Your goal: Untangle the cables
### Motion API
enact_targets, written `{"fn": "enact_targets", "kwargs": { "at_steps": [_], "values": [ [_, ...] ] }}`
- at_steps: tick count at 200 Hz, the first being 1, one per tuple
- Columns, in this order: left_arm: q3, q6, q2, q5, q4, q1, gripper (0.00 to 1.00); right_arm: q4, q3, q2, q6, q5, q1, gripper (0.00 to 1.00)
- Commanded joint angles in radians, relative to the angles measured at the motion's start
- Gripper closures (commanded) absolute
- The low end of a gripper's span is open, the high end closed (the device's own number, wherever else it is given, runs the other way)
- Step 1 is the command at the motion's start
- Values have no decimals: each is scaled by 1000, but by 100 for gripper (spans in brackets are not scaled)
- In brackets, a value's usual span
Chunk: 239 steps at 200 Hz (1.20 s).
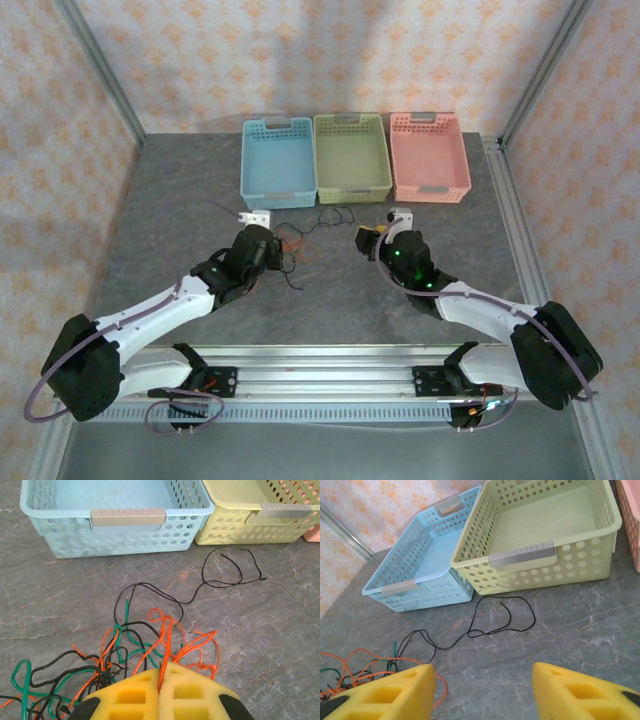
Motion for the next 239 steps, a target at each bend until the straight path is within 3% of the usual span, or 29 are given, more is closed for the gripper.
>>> {"fn": "enact_targets", "kwargs": {
  "at_steps": [1,63,85,138,179,239],
  "values": [
    [-16,-7,-29,-17,-2,0,100,15,3,10,-9,-9,2,45],
    [-31,-9,-63,-28,8,0,100,47,122,246,29,-379,14,50],
    [-55,2,-101,30,48,0,100,21,178,328,28,-458,35,53],
    [-123,43,-235,251,158,-4,100,-4,162,268,-54,-386,80,52],
    [-181,48,-349,319,245,-15,100,99,89,194,-87,-389,81,43],
    [-121,18,-383,428,225,-18,100,186,32,129,-114,-424,84,42]
  ]
}}
